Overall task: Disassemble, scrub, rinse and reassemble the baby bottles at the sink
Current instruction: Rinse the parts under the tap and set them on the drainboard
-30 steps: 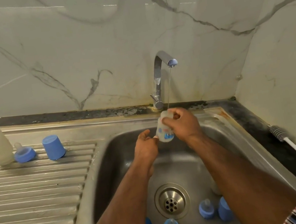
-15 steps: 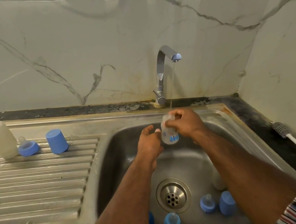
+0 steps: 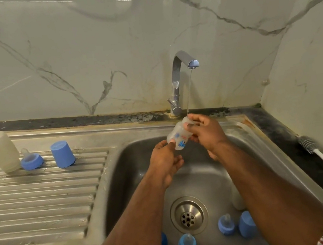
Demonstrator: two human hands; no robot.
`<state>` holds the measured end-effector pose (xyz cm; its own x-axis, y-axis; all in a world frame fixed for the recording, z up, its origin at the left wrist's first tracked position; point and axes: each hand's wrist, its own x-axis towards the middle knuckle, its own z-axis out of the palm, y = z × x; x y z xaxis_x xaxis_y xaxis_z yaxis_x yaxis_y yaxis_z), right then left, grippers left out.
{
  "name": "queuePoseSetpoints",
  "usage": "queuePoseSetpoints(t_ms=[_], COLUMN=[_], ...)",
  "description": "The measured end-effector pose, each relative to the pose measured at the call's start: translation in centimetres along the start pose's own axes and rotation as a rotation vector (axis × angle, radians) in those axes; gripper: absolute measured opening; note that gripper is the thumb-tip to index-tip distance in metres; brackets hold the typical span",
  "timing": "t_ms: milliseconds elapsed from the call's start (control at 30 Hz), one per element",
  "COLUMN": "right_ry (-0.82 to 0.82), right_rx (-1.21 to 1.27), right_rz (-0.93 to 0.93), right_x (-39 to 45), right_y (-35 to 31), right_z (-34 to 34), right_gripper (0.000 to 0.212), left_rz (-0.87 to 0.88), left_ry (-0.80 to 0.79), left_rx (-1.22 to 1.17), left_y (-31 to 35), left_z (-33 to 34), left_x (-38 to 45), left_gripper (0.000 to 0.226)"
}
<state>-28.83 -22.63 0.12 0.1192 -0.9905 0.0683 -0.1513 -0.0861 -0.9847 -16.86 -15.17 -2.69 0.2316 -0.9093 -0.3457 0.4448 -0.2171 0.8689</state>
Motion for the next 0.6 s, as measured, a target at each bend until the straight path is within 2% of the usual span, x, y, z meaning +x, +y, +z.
queuePoseSetpoints(t_ms=[100, 200, 333, 400, 467, 500, 533, 600], right_ry=[-0.071, -0.049, 0.080, 0.071, 0.063, 0.064, 0.054, -0.030], right_rx=[0.210, 0.268, 0.175, 0.161, 0.051, 0.032, 0.086, 0.400], right_rz=[0.093, 0.157, 0.147, 0.137, 0.107, 0.095, 0.099, 0.163], right_x=[-0.1, -0.1, -0.1, -0.5, -0.9, -0.9, -0.8, -0.9], right_y=[-0.1, -0.1, 0.0, 0.0, -0.1, 0.0, 0.1, 0.0], right_z=[-0.5, -0.4, 1.3, 2.2, 2.5, 2.5, 2.3, 1.6], right_gripper=[0.045, 0.039, 0.031, 0.027, 0.039, 0.046, 0.048, 0.046], left_rz=[-0.010, 0.051, 0.193, 0.282, 0.324, 0.314, 0.271, 0.153], left_ry=[-0.085, -0.056, 0.054, 0.092, 0.098, 0.075, 0.039, -0.065], left_rx=[-0.184, -0.247, -0.112, 0.005, 0.128, 0.110, 0.022, -0.207], left_y=[0.2, 0.0, -0.4, -0.5, -0.6, -0.6, -0.5, 0.0], left_z=[0.1, 0.3, 1.0, 1.1, 1.3, 1.4, 1.4, 1.3], left_x=[-0.4, -0.4, -0.5, -0.7, -0.8, -0.8, -0.9, -1.0], left_gripper=[0.027, 0.038, 0.048, 0.050, 0.051, 0.050, 0.049, 0.045])
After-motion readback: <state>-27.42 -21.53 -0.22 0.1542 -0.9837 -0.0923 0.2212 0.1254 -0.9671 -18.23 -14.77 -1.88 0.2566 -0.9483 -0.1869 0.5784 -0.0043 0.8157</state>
